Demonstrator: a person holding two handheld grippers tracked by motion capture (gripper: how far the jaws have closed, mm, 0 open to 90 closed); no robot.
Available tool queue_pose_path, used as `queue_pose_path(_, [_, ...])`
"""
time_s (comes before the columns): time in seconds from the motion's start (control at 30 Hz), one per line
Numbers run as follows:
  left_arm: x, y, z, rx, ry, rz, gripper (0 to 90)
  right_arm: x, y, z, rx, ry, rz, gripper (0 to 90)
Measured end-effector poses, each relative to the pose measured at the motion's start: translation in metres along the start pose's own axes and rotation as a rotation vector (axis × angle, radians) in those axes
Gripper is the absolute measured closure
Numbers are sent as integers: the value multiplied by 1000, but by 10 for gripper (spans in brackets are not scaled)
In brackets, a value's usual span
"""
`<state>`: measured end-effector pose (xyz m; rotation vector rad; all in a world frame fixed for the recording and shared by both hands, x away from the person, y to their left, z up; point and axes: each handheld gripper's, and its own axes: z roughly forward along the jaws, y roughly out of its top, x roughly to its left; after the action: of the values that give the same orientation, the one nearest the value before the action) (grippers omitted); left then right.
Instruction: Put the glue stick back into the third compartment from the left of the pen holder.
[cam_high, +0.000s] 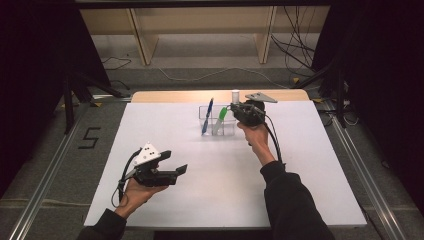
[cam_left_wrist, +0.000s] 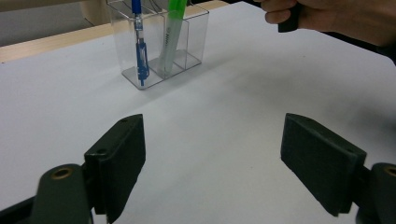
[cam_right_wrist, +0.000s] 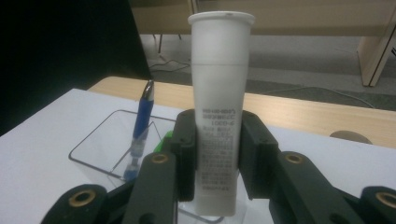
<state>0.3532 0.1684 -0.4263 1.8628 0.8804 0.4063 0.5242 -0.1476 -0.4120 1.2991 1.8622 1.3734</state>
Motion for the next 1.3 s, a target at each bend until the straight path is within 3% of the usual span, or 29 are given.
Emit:
queue_pose_path(0.37, [-1,0,1,9,-2,4,217,6,2,14,-1,-25,-11,706])
queue_pose_path(0.6, [-3,-1,3,12,-6,5,217,3,-1,19,4,-22,31,704])
queue_pose_path(0.73, [-2,0,2,14,-6,4,218,4,-2,21,11,-32,18,704])
queue_pose_path(1.03, [-3,0,3,16,-10,4,218,2,-4,25,17,-30,40,698])
queue_pose_path(1.17, [-2,0,2,15,-10,3,218,2,-1,23,-9,7,49,571])
queue_pose_path(1.3, [-2,0,2,15,-11,6,218,0,6,14,-28,14,45,500])
